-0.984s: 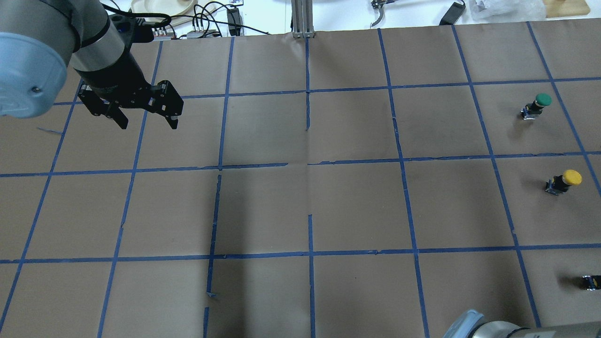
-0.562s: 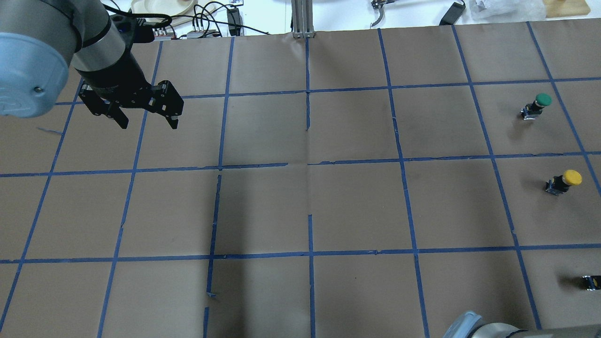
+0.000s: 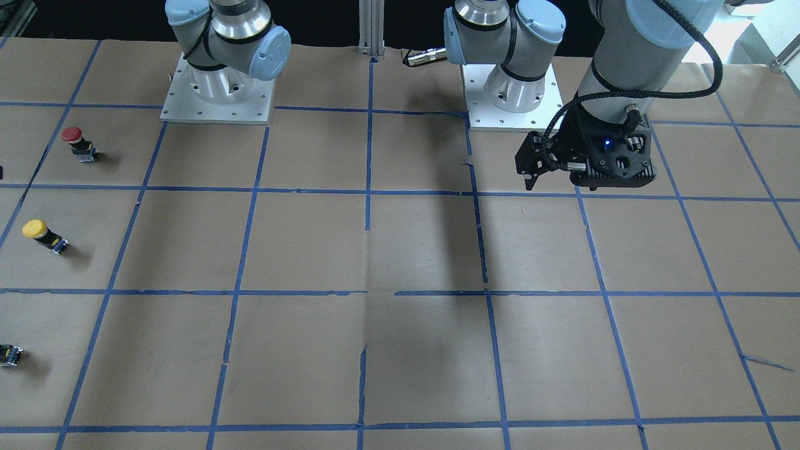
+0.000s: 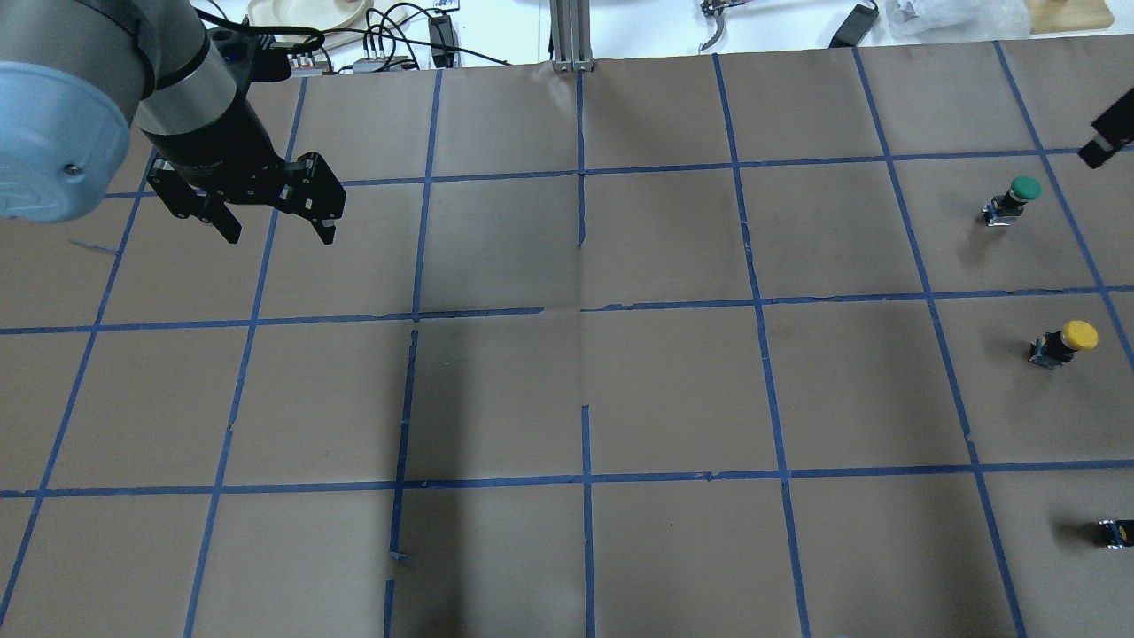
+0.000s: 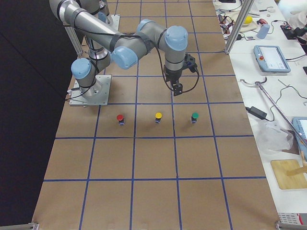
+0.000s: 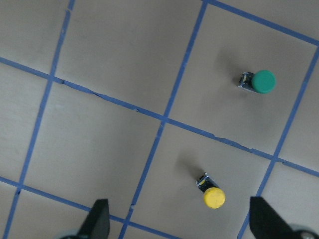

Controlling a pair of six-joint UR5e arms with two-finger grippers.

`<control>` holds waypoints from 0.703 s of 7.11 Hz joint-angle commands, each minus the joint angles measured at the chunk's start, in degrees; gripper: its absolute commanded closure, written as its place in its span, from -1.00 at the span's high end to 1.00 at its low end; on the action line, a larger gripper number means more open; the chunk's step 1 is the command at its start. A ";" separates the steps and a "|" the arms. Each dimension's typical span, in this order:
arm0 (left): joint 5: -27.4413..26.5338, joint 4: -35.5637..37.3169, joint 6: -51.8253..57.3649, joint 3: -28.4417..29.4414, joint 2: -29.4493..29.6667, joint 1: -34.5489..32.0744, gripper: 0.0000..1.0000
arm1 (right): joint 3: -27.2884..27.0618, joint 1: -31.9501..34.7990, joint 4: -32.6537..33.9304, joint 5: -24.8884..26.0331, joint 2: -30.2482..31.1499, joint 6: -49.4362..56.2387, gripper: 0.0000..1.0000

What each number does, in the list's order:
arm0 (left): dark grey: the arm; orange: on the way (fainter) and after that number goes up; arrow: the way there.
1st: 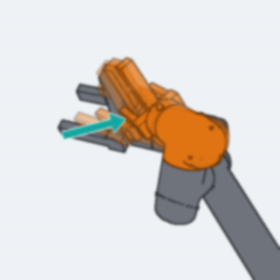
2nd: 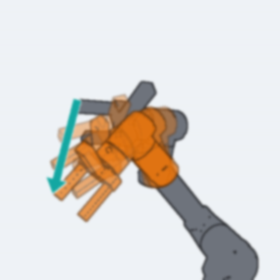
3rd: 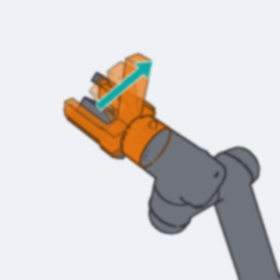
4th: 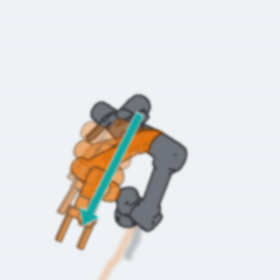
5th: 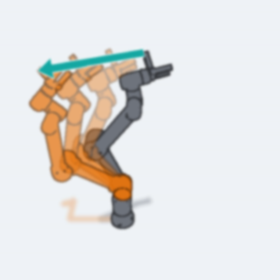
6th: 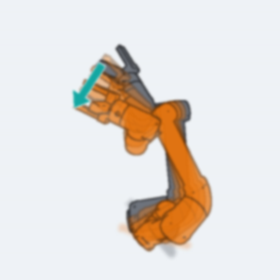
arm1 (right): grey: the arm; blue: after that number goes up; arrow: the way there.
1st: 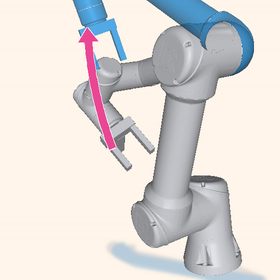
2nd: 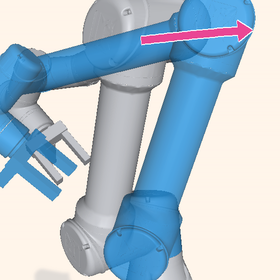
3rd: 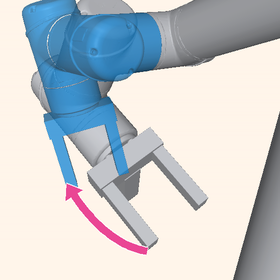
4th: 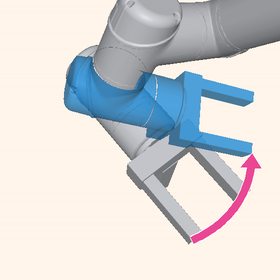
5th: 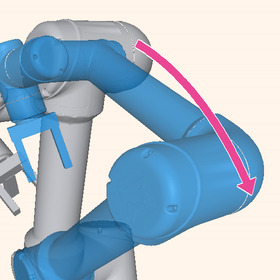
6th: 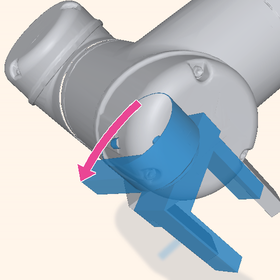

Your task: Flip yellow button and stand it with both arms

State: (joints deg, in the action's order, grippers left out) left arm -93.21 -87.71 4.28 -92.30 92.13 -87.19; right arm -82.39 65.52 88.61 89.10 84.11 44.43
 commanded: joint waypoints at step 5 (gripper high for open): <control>-0.04 0.09 -0.07 0.01 -0.37 0.00 1.00 | 0.92 22.45 0.32 -0.41 -1.23 -34.14 1.00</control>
State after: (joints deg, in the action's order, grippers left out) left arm -93.25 -87.69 4.28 -92.29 91.78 -87.19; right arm -81.14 86.62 87.58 88.80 83.16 13.37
